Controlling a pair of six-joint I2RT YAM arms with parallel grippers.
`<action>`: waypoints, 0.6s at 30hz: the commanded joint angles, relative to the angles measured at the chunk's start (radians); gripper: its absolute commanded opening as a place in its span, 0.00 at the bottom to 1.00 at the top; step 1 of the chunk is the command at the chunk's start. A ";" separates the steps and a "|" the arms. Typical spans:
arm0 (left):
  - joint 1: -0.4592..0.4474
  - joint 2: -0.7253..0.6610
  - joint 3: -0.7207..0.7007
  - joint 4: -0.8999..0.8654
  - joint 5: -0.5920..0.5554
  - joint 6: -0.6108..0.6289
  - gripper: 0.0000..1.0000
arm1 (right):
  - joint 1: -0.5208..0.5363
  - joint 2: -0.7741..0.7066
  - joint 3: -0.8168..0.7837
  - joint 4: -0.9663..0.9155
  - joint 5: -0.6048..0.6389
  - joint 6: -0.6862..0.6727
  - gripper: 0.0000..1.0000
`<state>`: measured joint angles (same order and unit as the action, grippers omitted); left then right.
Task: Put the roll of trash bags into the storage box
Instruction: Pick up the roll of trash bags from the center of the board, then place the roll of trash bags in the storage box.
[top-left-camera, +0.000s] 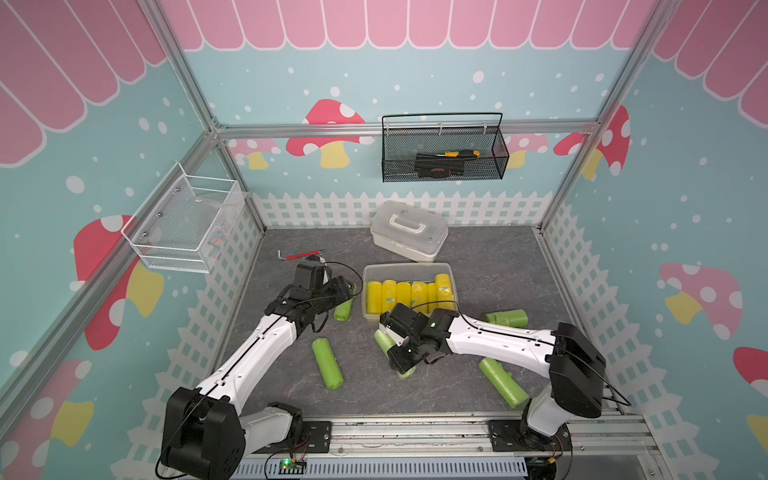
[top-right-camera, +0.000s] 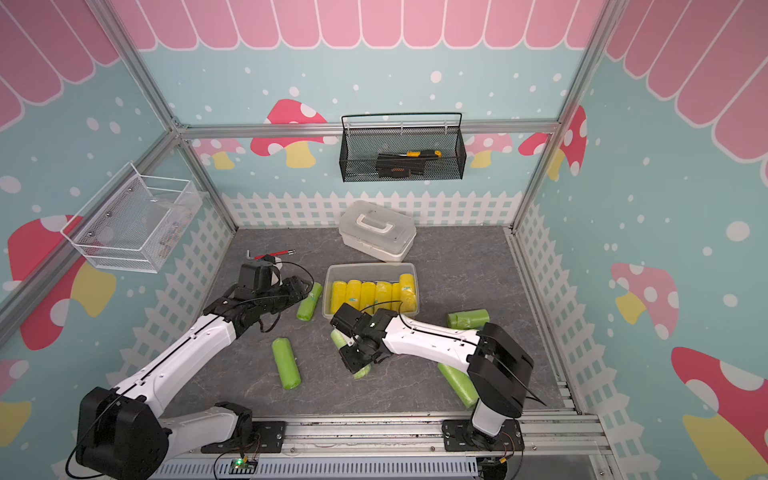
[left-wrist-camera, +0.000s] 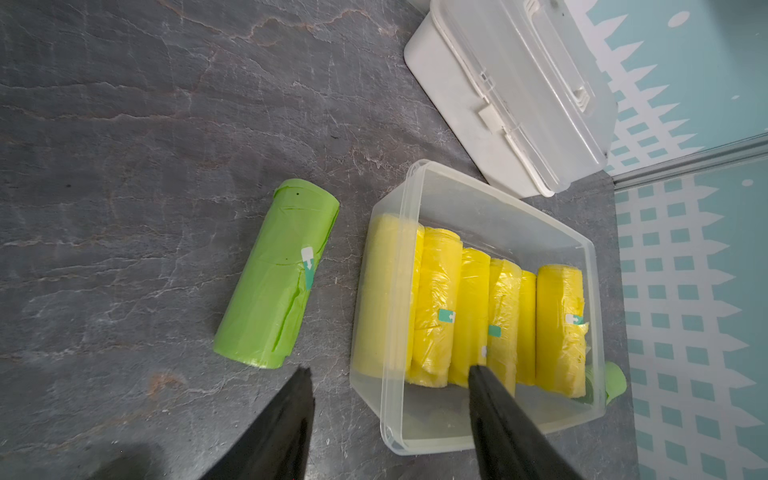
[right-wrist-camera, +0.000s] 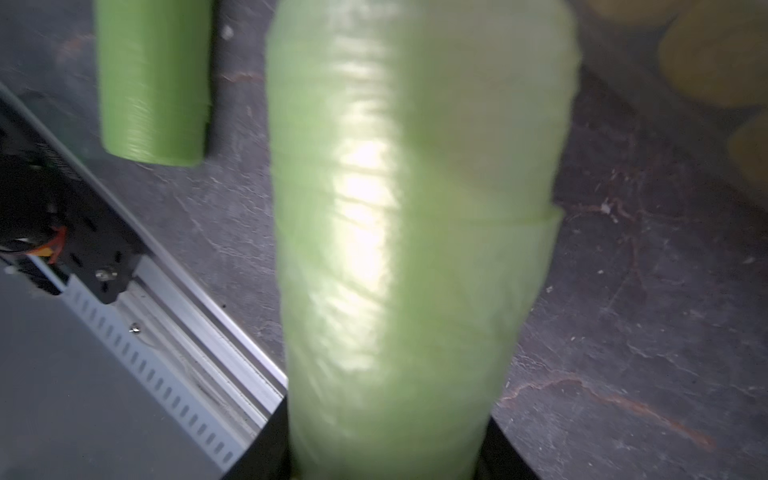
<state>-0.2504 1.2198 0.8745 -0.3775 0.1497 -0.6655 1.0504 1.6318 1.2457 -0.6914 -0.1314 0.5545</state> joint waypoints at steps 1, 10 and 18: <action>0.007 0.020 0.013 -0.008 -0.001 0.010 0.61 | -0.050 -0.026 0.095 0.001 -0.025 -0.046 0.47; 0.008 0.041 0.012 -0.002 0.035 0.009 0.61 | -0.282 0.150 0.355 0.023 -0.121 -0.046 0.46; 0.008 0.005 -0.013 0.008 0.034 -0.018 0.61 | -0.346 0.365 0.487 0.114 -0.231 0.036 0.45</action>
<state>-0.2489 1.2533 0.8745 -0.3771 0.1738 -0.6735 0.7033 1.9511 1.6981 -0.6193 -0.2977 0.5533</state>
